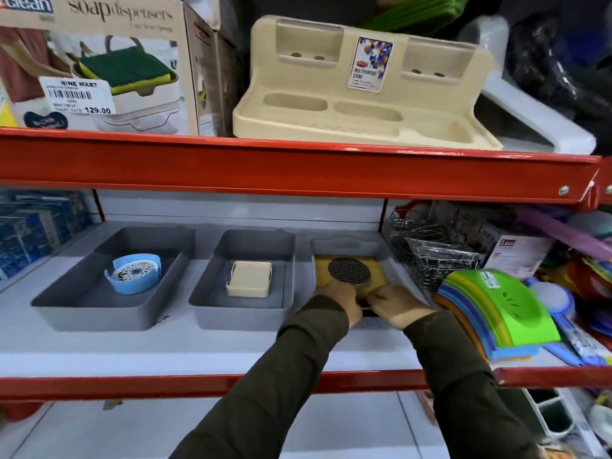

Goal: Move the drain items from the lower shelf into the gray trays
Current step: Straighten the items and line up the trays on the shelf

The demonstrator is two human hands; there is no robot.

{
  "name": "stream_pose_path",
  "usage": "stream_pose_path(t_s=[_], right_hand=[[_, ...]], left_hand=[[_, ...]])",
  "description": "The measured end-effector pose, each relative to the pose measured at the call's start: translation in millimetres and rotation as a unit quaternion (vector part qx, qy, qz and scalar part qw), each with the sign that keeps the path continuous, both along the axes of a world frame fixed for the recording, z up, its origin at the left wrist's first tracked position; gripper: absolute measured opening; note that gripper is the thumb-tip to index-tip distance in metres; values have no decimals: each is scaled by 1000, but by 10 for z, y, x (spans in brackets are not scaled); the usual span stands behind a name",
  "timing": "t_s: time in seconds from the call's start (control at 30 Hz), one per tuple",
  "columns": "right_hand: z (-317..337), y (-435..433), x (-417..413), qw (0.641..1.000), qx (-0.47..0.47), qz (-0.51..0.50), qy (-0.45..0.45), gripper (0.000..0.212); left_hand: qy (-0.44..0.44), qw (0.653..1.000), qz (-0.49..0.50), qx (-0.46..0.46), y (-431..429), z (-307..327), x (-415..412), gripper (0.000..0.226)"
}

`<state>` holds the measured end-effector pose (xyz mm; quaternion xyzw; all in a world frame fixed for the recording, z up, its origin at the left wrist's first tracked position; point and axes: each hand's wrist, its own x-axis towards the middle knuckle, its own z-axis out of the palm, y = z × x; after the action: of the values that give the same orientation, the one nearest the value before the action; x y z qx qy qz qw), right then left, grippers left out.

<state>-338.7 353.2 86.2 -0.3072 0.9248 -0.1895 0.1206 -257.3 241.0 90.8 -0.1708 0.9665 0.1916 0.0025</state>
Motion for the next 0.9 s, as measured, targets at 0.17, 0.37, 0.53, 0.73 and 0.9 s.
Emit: stream_pose_path(t_s=[0.17, 0.37, 0.53, 0.73, 0.9], right_hand=[[27, 31, 70, 999, -42, 27, 16, 34], [-95, 82, 255, 992, -114, 44, 30, 33], [-178, 202, 511, 986, -149, 58, 38, 31], [-221, 417, 866, 982, -152, 60, 94, 42], [-245, 620, 1049, 979, -179, 48, 89, 43]], left_hand=[[52, 998, -8, -24, -59, -39, 67, 36], [41, 951, 241, -191, -427, -98, 652, 71], [81, 961, 233, -129, -400, -151, 1127, 53], [95, 963, 200, -151, -84, -224, 1424, 47], [103, 963, 191, -161, 108, -276, 1614, 48]])
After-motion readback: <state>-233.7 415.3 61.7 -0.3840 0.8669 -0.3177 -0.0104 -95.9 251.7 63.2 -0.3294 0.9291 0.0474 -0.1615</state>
